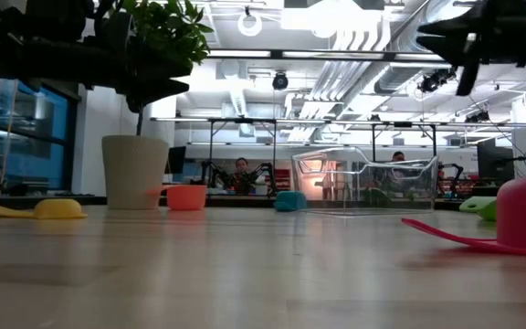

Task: Nest measuring cups in basket
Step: Move the violet measuring cup to the center of the table

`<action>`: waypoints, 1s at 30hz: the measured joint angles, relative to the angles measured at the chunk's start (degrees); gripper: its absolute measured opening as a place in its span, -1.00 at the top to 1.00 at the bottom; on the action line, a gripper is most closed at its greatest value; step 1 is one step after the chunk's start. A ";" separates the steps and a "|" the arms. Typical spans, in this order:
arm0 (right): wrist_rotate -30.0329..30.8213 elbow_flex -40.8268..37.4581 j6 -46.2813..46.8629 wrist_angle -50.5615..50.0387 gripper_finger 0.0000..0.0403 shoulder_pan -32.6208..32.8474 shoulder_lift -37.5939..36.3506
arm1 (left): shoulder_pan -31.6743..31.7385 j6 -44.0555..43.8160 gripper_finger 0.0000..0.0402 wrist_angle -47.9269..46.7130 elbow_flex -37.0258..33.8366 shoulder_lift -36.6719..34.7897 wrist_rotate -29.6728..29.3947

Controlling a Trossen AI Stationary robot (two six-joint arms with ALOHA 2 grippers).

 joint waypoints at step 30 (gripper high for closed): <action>-22.21 27.88 52.21 -83.03 0.06 19.60 29.49 | -0.05 -5.56 -0.01 -3.82 0.00 0.00 4.22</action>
